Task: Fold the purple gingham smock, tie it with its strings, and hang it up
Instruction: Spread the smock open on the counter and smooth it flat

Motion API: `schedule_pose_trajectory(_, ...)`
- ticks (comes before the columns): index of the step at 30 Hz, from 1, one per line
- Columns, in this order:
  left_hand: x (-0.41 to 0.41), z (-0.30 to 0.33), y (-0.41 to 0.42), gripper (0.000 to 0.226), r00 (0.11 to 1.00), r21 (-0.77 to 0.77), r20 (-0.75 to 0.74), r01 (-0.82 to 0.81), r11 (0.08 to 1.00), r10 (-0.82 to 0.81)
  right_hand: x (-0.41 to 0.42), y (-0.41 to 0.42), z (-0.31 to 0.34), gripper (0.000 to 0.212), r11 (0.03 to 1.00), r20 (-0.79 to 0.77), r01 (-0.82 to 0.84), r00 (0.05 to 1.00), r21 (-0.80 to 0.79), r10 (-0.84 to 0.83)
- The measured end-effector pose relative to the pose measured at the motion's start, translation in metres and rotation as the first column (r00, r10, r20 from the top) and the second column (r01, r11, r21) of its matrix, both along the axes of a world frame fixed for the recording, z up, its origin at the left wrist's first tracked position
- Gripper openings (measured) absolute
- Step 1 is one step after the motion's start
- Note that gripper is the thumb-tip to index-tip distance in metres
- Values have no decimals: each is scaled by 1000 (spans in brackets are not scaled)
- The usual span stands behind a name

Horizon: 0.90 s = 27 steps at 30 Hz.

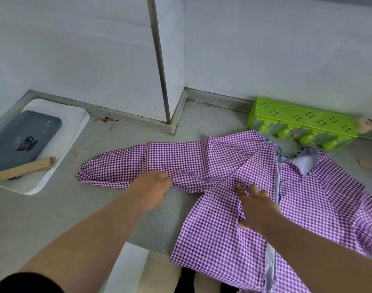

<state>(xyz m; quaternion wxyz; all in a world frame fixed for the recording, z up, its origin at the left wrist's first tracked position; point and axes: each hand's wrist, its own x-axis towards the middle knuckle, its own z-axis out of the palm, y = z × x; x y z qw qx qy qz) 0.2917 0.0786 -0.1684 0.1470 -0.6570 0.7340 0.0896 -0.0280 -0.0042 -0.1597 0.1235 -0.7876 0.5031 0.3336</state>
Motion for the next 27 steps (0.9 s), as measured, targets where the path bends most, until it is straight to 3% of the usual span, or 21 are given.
schedule_pose_trajectory(1, -1, -2, 3, 36, 1000, 51, -21, 14, 999, -13, 0, 0, -1, 128, 1000, 0, -1, 1000, -2, 1)
schedule_pose_trajectory(3, -2, -3, 5, 47, 990, 79, -79, -112, 990, 119, 0, 0, -3, 128, 1000, 6, -2, 1000, -5, 2)
schedule_pose_trajectory(5, -5, -3, 2, 44, 974, 117, -80, -202, 972, 212, -1, -1, -4, 127, 1000, 21, 6, 1000, 3, -6)
schedule_pose_trajectory(9, -4, 2, -6, 21, 944, 329, 86, -329, 885, 319, -4, -2, -5, 128, 1000, 53, 10, 999, 6, -11)
schedule_pose_trajectory(12, -10, 13, -12, 25, 910, 464, 236, -413, 783, 341, -6, -3, -3, 127, 1000, 83, -11, 996, 11, 10)
schedule_pose_trajectory(13, -16, 18, -16, 28, 912, 462, 239, -409, 787, 334, -8, -3, -2, 127, 1000, 99, -23, 995, 6, 22)
schedule_pose_trajectory(15, -38, 23, -27, 40, 957, 294, 73, -289, 911, 280, -16, -4, -1, 126, 999, 127, -33, 991, -2, 33)
schedule_pose_trajectory(17, -60, 23, -31, 54, 987, 94, -133, -77, 993, 89, -19, -4, -1, 124, 998, 160, -57, 985, -16, 59)
schedule_pose_trajectory(19, -87, 15, -34, 73, 979, 106, -180, 119, 987, -99, -24, -5, 2, 115, 996, 206, -81, 975, -35, 86)
schedule_pose_trajectory(23, -119, -4, -35, 113, 998, 303, 11, 56, 951, -62, -49, -4, 5, 82, 994, 301, -15, 953, -106, 46)
schedule_pose_trajectory(27, -127, -5, -39, 134, 977, 416, 211, -79, 906, -11, -91, -5, 2, 64, 943, 292, 234, 943, -237, -160)
